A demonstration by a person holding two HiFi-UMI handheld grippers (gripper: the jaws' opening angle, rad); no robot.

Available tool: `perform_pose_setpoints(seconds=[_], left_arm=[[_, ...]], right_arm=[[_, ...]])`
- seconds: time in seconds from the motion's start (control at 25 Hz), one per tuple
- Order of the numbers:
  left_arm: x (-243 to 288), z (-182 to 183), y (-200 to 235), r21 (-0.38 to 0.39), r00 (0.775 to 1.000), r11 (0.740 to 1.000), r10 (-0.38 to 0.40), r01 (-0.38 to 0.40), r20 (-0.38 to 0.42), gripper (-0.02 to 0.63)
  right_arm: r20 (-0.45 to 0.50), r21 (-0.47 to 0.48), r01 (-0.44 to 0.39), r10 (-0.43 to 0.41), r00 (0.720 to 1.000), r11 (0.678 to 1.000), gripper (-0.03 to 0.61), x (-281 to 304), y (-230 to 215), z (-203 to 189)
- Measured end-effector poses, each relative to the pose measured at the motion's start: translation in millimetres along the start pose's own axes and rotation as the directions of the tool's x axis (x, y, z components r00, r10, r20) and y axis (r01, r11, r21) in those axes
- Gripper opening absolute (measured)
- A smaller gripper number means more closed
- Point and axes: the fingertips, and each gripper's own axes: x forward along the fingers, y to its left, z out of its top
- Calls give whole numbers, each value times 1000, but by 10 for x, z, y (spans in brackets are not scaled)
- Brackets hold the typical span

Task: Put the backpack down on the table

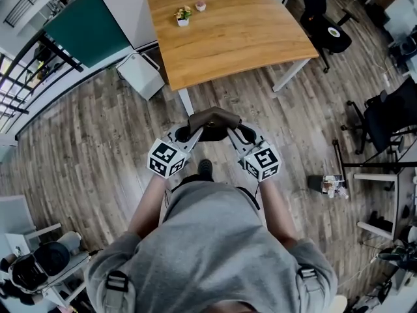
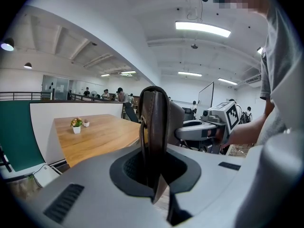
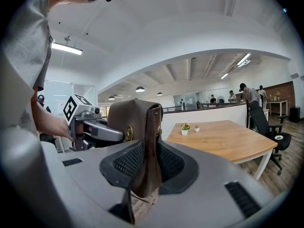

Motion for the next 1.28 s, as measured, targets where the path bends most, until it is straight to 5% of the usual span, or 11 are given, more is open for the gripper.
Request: perform_pose_setpoints(seconds=[1.28], left_arm=[[281,37,943,-16,999,1000,16,-17,-46,43]], right_arm=[[-24,44,-13,14,1000,999,97,953,-380,-30]])
